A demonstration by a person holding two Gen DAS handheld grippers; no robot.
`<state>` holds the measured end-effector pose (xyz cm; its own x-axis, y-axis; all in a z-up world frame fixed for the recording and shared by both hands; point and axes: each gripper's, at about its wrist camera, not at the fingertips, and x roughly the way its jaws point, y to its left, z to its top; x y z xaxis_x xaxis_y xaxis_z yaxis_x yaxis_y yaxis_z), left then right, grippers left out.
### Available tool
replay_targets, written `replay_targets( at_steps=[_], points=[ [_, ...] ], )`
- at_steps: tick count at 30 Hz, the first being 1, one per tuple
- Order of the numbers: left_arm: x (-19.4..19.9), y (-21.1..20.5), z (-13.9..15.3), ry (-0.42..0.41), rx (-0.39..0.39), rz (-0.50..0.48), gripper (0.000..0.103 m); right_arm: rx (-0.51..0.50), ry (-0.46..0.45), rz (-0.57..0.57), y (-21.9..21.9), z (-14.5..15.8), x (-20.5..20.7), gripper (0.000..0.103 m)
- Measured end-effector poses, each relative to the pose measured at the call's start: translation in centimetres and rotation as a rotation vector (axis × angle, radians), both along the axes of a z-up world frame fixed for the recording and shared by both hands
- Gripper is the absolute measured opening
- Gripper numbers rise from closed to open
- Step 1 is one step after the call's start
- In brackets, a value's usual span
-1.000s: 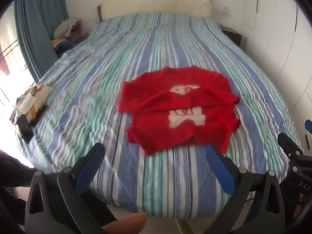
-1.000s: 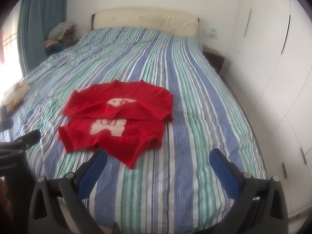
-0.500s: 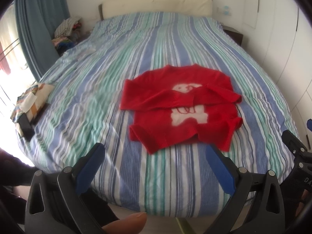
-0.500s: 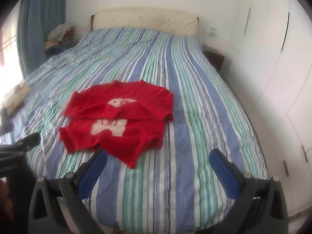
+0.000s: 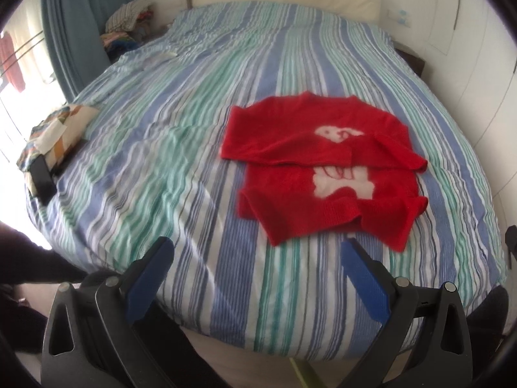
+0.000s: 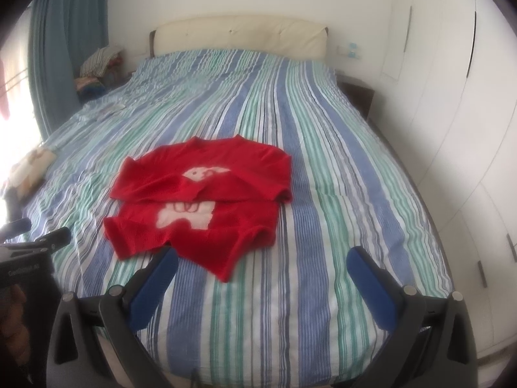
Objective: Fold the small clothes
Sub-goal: 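Grasp the red sweater's hem with both grippers and pull it straight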
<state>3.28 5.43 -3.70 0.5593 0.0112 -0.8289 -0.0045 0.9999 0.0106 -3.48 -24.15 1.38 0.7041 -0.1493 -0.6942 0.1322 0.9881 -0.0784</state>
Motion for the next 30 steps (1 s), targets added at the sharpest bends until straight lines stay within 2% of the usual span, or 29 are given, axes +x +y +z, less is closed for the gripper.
replay_targets(
  at_steps=[4,7,10,12,13,14,15,16,17,18,19,20,21,23,26,28,30],
  points=[
    [0.8,1.6,-1.9,0.028,-0.068,0.001,0.103,0.01,-0.007,-0.007,-0.5,-0.2,0.0,0.103],
    [2.7,1.4,-5.6,0.059,-0.119,-0.029,0.103,0.048,-0.051,0.018,-0.9,-1.3,0.3,0.103],
    [6.0,1.4,-10.8,0.136,-0.18,-0.032,0.1,0.12,-0.051,0.086,-1.6,-5.7,2.2,0.103],
    [7.7,1.6,-13.2,0.169,-0.233,-0.02,0.09,0.19,0.028,0.144,-2.0,-10.1,4.6,0.103],
    [8.4,1.7,-14.0,0.186,-0.258,-0.015,0.077,0.236,0.083,0.166,-2.3,-12.4,6.0,0.099],
    [9.0,1.8,-14.7,0.205,-0.291,-0.012,0.065,0.289,0.121,0.178,-2.6,-14.3,7.3,0.088],
    [9.4,1.9,-15.3,0.221,-0.333,-0.007,0.06,0.342,0.149,0.184,-2.8,-16.1,8.4,0.082],
    [9.6,2.0,-15.7,0.231,-0.364,0.0,0.047,0.391,0.173,0.18,-3.2,-17.5,9.5,0.077],
    [9.7,2.0,-16.0,0.243,-0.389,0.002,0.011,0.438,0.177,0.178,-3.4,-18.6,10.4,0.074],
    [9.6,2.1,-16.0,0.267,-0.414,-0.008,0.005,0.49,0.163,0.185,-3.7,-19.4,11.1,0.07],
    [9.3,2.3,-15.7,0.274,-0.427,-0.02,0.003,0.536,0.156,0.201,-3.8,-20.0,11.7,0.052],
    [8.7,2.6,-15.0,0.267,-0.424,-0.04,0.002,0.565,0.174,0.21,-3.9,-20.4,12.1,0.012],
    [8.0,3.0,-14.0,0.264,-0.416,-0.068,0.002,0.584,0.206,0.21,-4.1,-20.5,12.3,0.005],
    [6.5,4.4,-12.0,0.262,-0.401,-0.126,0.002,0.611,0.212,0.234,-4.9,-18.9,11.1,0.004],
    [4.6,5.9,-10.1,0.311,-0.366,-0.196,0.002,0.615,0.244,0.291,-6.5,-15.5,7.8,0.004],
    [3.9,5.9,-10.4,0.353,-0.31,-0.235,0.002,0.643,0.297,0.294,-7.7,-14.1,5.9,0.004],
    [3.5,5.1,-12.0,0.4,-0.241,-0.243,0.002,0.649,0.361,0.291,-7.8,-14.1,4.9,0.004]
  ],
)
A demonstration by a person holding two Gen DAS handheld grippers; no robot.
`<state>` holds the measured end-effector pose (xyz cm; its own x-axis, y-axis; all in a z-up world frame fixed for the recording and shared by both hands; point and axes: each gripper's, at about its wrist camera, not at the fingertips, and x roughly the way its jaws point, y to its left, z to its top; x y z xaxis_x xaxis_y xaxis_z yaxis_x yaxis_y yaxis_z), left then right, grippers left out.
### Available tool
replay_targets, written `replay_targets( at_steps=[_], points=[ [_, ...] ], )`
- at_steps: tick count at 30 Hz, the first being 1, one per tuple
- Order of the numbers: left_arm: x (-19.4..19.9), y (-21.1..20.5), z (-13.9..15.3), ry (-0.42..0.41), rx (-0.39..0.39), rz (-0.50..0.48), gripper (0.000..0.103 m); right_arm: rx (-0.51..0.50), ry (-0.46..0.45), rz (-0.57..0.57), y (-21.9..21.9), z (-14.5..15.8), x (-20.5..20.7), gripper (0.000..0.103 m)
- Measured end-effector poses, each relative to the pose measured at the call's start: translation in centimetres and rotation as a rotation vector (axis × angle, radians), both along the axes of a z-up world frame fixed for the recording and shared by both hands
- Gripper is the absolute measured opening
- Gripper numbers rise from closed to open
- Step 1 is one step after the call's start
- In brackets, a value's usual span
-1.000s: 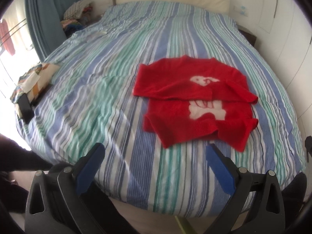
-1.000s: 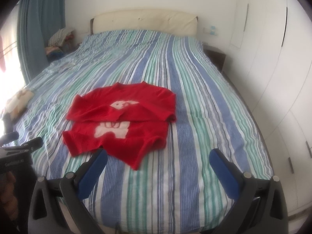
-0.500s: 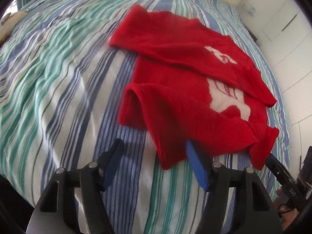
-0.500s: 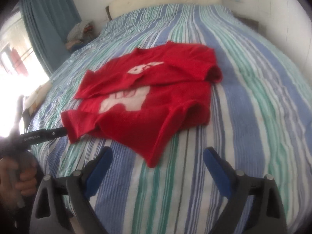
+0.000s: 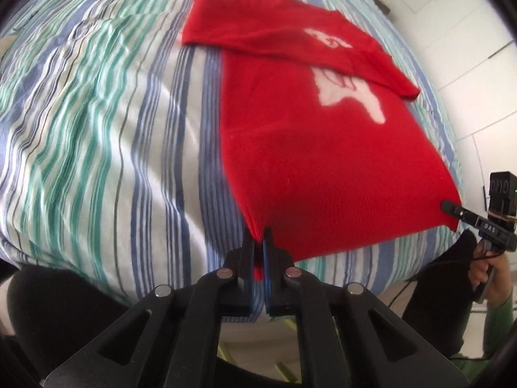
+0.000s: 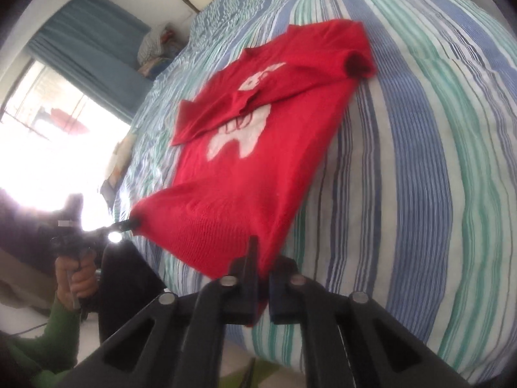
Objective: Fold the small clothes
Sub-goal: 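Grasp the red sweater's hem with both grippers and pull it straight, then grasp a folded sleeve with the right gripper and pull it outward flat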
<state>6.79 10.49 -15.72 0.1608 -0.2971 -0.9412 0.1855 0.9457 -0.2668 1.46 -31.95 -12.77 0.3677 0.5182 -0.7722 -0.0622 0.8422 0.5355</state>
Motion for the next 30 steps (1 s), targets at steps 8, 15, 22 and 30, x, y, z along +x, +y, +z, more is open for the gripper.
replay_targets(
  at_steps=[8,15,22,30],
  points=[
    [-2.2,-0.4,-1.4,0.039,0.095,0.024,0.002,-0.101,0.147,-0.02,1.0,-4.3,-0.4,0.004],
    [-2.1,-2.8,-5.4,0.055,0.221,0.009,0.002,-0.228,0.227,-0.019,0.7,-7.8,-0.2,0.003],
    [-1.9,-5.1,-7.6,0.039,0.259,0.034,0.002,-0.245,0.18,-0.059,0.8,-8.8,-0.8,0.002],
    [-3.3,-5.9,-6.3,0.012,0.307,0.029,0.02,-0.258,0.115,-0.083,1.6,-8.0,-2.1,0.011]
  ],
)
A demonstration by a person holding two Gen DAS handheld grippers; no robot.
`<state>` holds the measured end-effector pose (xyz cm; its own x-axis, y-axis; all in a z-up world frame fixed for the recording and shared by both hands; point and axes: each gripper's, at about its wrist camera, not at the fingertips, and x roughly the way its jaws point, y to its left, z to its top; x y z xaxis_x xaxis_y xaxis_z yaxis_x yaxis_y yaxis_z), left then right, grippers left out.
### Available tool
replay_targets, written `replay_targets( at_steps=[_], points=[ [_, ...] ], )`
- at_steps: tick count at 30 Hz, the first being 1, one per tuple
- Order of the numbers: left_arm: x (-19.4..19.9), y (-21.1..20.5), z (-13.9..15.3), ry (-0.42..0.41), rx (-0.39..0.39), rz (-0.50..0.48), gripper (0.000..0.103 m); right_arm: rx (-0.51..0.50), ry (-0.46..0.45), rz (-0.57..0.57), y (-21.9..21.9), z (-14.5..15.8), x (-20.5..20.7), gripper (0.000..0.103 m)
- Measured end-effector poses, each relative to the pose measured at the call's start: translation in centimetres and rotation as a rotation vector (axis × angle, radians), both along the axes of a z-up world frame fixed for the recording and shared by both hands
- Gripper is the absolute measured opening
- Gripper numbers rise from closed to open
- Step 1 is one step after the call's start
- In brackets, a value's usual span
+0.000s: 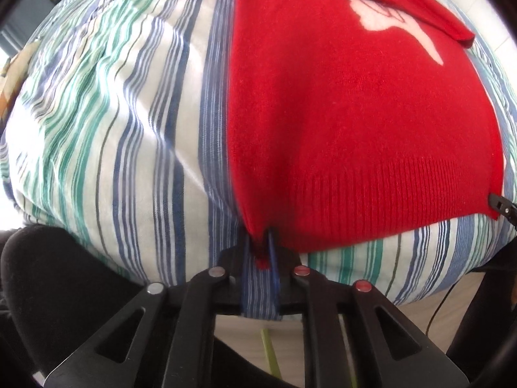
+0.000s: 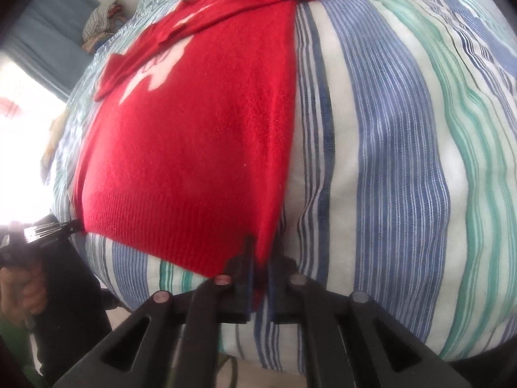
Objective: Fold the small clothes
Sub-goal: 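Grasp a folded sleeve with the right gripper and pull it outward flat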
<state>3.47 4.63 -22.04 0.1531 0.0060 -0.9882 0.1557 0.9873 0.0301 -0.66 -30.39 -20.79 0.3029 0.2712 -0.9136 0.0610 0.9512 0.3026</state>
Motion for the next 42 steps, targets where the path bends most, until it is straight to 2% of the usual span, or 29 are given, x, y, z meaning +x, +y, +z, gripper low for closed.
replay_targets(
  at_steps=[2,4,6,9,11,13,15,17,18,20,22,25,27,28,31,34,35,36,37,38,40,42],
  points=[
    [-1.1,0.3,1.0,0.016,0.021,0.006,0.047,-0.018,0.01,0.006,0.0,0.6,-0.5,0.024],
    [-2.0,0.7,2.3,-0.009,0.056,0.015,0.049,-0.024,0.026,0.001,-0.2,1.3,-1.3,0.029],
    [-2.5,1.0,4.5,-0.087,0.078,0.037,0.048,-0.06,0.014,0.008,-0.4,2.7,-2.0,0.029],
    [-2.1,0.3,7.4,-0.201,0.026,0.05,0.048,-0.116,-0.053,0.046,0.3,5.6,-2.3,0.029],
    [-1.3,-0.9,7.8,-0.247,-0.032,0.037,0.053,-0.109,-0.1,0.088,1.3,6.9,-1.7,0.029],
    [0.1,-2.3,7.3,-0.25,-0.061,0.022,0.053,-0.089,-0.14,0.138,2.7,7.0,-0.7,0.029],
    [0.8,-3.1,4.6,-0.187,-0.045,0.006,0.053,-0.093,-0.147,0.186,4.0,5.5,0.3,0.029],
    [0.9,-3.4,2.1,-0.093,0.028,-0.026,0.055,-0.133,-0.09,0.215,4.5,2.7,0.8,0.029],
    [0.4,-3.4,1.6,-0.096,0.057,-0.045,0.055,-0.136,-0.033,0.218,4.3,1.2,0.8,0.029],
    [-0.7,-3.0,2.6,-0.124,0.057,-0.053,0.061,-0.103,0.001,0.219,3.5,0.9,0.0,0.028],
    [-1.2,-2.1,4.1,-0.16,0.023,-0.02,0.063,-0.123,0.025,0.259,3.1,2.8,0.1,0.028],
    [-1.1,-0.9,6.9,-0.239,-0.007,0.032,0.068,-0.203,-0.144,0.32,3.2,8.7,3.4,0.03],
    [-0.4,-0.3,8.1,-0.274,-0.022,0.067,0.068,-0.274,-0.277,0.398,4.5,11.8,7.1,0.041],
    [-0.1,0.0,8.5,-0.282,-0.029,0.084,0.068,-0.29,-0.32,0.456,5.5,12.4,9.3,0.052],
    [0.4,0.8,8.9,-0.298,-0.029,0.124,0.068,-0.344,-0.316,0.645,9.5,10.1,16.2,0.053],
    [0.2,1.5,7.9,-0.285,-0.011,0.145,0.068,-0.413,-0.296,0.729,12.2,6.0,21.3,0.053],
    [0.3,1.8,7.4,-0.271,-0.003,0.152,0.068,-0.419,-0.291,0.739,12.5,4.5,22.4,0.052],
    [0.2,2.1,6.9,-0.256,0.005,0.16,0.068,-0.431,-0.278,0.727,12.6,3.1,23.2,0.045],
    [0.1,2.3,6.6,-0.246,0.009,0.168,0.068,-0.412,-0.263,0.691,12.2,2.4,24.0,0.021],
    [-0.2,2.6,6.4,-0.241,0.009,0.175,0.068,-0.372,-0.27,0.629,11.2,2.7,24.3,0.004],
    [-0.5,3.0,6.3,-0.243,0.007,0.182,0.068,-0.263,-0.314,0.497,8.4,4.9,24.2,0.004],
    [-0.3,3.1,6.1,-0.24,0.01,0.186,0.068,-0.192,-0.368,0.361,3.7,7.9,23.0,0.004]
  ],
)
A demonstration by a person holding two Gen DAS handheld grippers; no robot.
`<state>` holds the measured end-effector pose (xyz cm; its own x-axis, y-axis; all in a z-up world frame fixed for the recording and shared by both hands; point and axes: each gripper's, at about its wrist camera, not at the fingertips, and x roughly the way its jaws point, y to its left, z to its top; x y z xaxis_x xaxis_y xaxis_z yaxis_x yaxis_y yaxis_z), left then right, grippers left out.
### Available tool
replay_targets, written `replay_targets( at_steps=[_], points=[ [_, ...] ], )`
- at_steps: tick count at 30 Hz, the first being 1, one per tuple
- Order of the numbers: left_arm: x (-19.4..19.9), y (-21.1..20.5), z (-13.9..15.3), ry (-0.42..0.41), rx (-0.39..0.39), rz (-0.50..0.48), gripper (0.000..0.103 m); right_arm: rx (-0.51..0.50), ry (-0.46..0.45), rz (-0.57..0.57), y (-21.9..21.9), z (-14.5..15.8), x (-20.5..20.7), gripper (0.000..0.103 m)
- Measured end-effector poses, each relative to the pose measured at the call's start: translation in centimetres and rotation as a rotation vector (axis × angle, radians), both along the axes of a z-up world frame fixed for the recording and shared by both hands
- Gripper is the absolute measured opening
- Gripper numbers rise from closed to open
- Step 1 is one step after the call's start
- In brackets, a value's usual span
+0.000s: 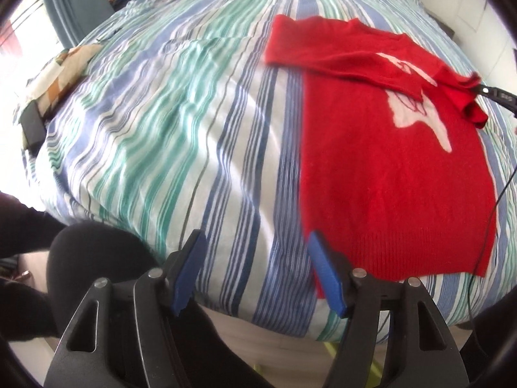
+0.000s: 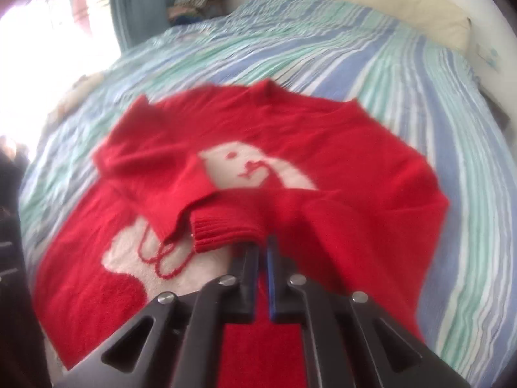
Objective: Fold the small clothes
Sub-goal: 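Grasp a folded sleeve with the right gripper and pull it outward flat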
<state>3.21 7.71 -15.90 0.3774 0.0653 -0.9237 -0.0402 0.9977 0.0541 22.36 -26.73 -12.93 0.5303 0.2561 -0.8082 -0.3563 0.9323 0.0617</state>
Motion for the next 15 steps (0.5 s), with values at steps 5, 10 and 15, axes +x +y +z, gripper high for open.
replay_targets(
  at_steps=[5,10,15],
  points=[
    [0.9,-0.9,0.6,-0.012,-0.027,0.0,0.068,0.269,-0.093,-0.474,-18.7,4.8,-6.7,0.004],
    [1.4,-3.4,1.1,-0.003,-0.053,-0.035,0.068,0.347,-0.091,-0.867,-33.4,1.2,-14.8,0.004],
    [1.2,-5.3,1.4,-0.001,-0.034,-0.068,0.068,0.53,-0.013,-0.945,-36.8,-4.1,-17.6,0.013]
  ],
)
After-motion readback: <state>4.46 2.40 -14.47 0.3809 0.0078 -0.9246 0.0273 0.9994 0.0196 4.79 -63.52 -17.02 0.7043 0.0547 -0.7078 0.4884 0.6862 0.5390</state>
